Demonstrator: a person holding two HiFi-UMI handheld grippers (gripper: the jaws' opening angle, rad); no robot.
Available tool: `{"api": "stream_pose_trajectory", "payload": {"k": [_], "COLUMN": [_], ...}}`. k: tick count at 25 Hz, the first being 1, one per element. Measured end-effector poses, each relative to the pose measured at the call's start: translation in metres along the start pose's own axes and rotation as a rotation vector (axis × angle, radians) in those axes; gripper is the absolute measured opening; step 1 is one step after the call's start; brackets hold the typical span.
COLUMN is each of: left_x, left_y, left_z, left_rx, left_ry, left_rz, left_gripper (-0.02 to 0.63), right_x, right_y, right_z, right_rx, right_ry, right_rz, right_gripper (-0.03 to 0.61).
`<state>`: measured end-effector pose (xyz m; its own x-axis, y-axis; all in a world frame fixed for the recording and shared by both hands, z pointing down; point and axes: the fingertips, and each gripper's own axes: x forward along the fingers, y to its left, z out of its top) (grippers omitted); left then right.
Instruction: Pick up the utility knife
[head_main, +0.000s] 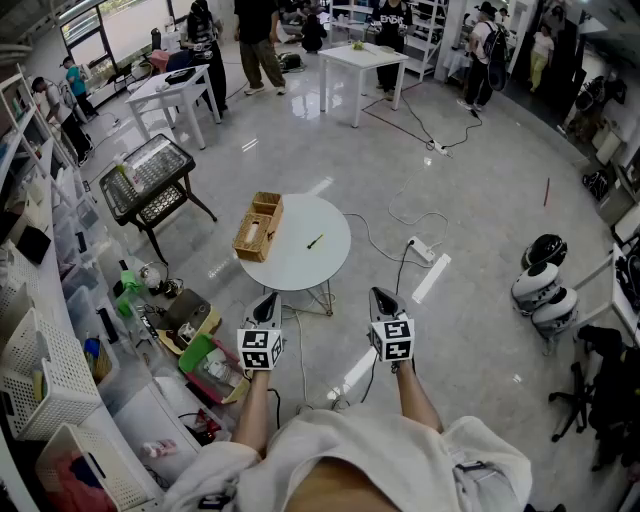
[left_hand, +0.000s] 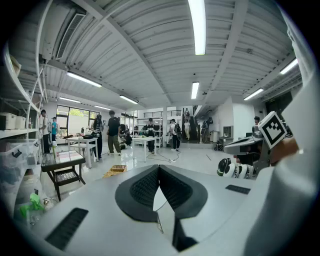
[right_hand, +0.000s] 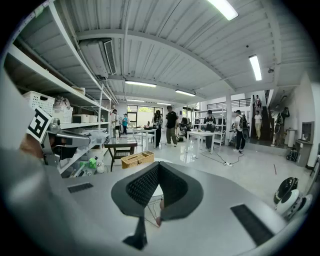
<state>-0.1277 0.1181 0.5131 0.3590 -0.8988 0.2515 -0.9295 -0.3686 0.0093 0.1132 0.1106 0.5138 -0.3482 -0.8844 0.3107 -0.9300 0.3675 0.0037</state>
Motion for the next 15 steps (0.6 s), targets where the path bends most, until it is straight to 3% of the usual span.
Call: {"api": "stream_pose_trajectory", "payload": {"k": [15], "left_x": [0.002], "left_y": [-0.014], "left_z": [-0.005], "left_rx": [-0.008], "left_ry": [0.018], "left_rz": [-0.013], "left_gripper": [0.021], "right_x": [-0.006], "right_y": [-0.005], "right_z": [-0.006], "right_rx": [0.014], "right_ry": [0.007], "right_rz": [-0.003], "right_gripper": [0.031]}}
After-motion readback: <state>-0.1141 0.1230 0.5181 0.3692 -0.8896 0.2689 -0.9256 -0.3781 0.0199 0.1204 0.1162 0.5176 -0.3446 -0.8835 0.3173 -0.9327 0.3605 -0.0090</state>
